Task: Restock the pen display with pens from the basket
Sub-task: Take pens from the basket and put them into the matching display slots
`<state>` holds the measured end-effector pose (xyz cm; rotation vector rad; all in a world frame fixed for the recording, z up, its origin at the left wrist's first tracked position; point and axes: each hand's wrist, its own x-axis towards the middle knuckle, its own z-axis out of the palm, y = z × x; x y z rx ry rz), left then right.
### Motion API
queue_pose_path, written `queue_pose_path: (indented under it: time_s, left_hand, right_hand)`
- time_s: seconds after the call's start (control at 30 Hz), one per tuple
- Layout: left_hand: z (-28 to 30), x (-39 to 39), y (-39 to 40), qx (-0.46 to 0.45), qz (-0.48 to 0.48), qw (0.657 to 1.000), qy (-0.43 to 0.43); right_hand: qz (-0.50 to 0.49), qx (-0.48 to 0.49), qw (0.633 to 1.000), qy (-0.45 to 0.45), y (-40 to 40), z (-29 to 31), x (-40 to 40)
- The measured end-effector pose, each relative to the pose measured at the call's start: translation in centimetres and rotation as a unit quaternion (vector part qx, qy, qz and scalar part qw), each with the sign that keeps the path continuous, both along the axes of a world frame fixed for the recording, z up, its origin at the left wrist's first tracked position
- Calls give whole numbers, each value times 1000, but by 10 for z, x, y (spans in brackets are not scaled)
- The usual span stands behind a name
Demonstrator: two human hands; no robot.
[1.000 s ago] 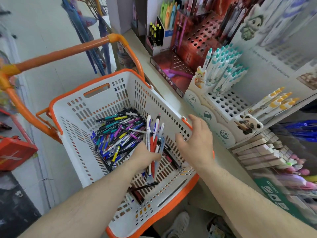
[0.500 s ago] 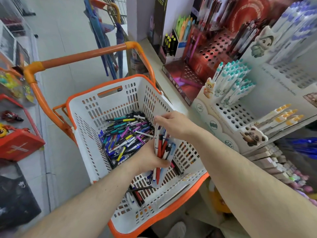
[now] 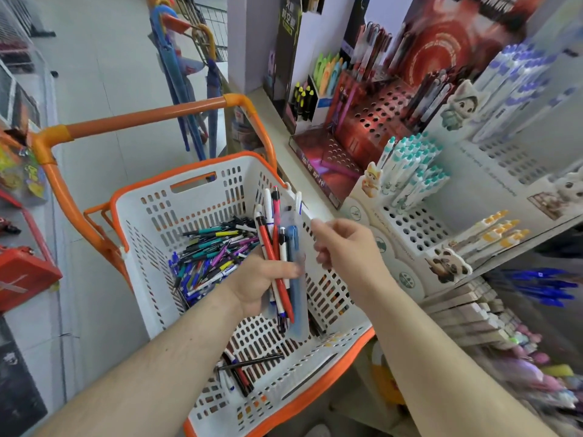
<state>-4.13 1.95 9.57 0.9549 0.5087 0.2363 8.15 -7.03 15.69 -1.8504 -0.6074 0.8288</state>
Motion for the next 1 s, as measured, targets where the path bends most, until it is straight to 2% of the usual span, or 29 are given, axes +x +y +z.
queue_pose_path:
  time_s: [0.03,0.13,0.27,0.37,0.43,0.67,0.77,0.87,0.93,1.0]
  left_hand:
    - [3,1,-1,-8,-1,1000,-8]
    - [9,7,-5,-37,-18,999,-31]
    - [10,14,-11,-81,-15,996,-39]
    - [16,21,-19,-116,-24,991,-63]
    - [20,25,-24,-125,-25,990,-64]
    - [18,37,-23,-153,-45,987,18]
    - [21,43,-23,-128,-38,991,27]
    - [29,52,-35,-71,-82,993,40]
    - [34,58,-48,-41,-115,992,39]
    - [38,67,-60,-56,-132,989,28]
  right_hand:
    - [24,2,1000,13,-5,0,-3]
    - [62,8,998,-20,-13,1,-5]
    - [44,45,997,-47,-25,3,-1]
    - [16,63,997,-32,-34,4,-1]
    - [-17,74,997,-9,-41,4,0]
    - [-149,101,981,71,-59,12,4]
    - [-224,118,965,67,-70,20,11]
    - [-309,160,936,60,-90,31,22]
    - [-344,183,920,35,-104,36,28]
    - [-361,199,911,-11,-121,40,33]
